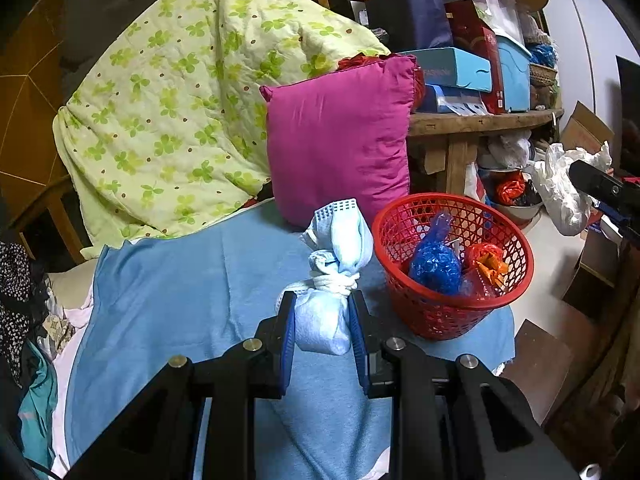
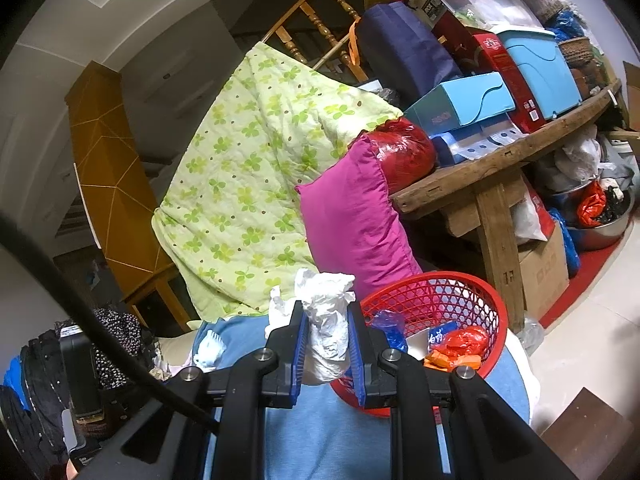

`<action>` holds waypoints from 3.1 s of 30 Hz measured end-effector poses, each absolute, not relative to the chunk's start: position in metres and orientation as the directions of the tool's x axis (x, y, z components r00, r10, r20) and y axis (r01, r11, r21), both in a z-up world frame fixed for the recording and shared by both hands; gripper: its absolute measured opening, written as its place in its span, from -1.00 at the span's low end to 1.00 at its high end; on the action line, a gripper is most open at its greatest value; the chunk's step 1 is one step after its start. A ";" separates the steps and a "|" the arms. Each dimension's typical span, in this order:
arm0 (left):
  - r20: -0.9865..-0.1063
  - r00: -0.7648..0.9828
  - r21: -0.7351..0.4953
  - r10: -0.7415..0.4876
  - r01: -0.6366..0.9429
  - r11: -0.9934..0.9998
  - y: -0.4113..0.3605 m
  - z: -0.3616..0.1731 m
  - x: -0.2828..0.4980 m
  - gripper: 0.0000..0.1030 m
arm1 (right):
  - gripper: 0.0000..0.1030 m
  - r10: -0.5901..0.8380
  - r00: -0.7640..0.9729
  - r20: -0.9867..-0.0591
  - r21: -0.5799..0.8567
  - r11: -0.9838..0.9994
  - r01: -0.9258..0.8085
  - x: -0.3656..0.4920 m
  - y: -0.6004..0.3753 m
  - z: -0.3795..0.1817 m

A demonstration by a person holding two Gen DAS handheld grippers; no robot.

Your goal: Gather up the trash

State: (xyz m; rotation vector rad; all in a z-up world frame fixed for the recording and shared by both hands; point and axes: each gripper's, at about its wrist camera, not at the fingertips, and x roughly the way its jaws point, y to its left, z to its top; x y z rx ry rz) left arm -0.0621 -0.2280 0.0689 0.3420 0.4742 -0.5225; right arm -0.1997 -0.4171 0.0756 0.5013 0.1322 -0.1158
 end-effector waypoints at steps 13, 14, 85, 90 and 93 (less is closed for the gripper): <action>-0.518 0.756 0.208 -0.400 0.564 0.799 -0.240 0.068 -0.065 -0.48 | -0.60 -0.091 0.984 -0.152 0.489 0.858 0.155 -0.207 -0.427 0.071; -0.518 0.757 0.210 -0.399 0.565 0.798 -0.241 0.068 -0.066 -0.48 | -0.60 -0.092 0.984 -0.152 0.491 0.857 0.156 -0.207 -0.428 0.071; -0.591 0.682 0.208 -0.432 0.646 0.735 -0.295 0.043 -0.071 -0.48 | -0.59 -0.147 0.971 -0.189 0.573 0.786 0.230 -0.227 -0.481 0.039; -0.593 0.680 0.210 -0.431 0.647 0.733 -0.295 0.041 -0.071 -0.48 | -0.59 -0.141 0.969 -0.203 0.573 0.785 0.235 -0.224 -0.482 0.035; -0.591 0.683 0.211 -0.430 0.645 0.734 -0.295 0.040 -0.071 -0.48 | -0.59 -0.134 0.969 -0.209 0.573 0.786 0.232 -0.222 -0.481 0.034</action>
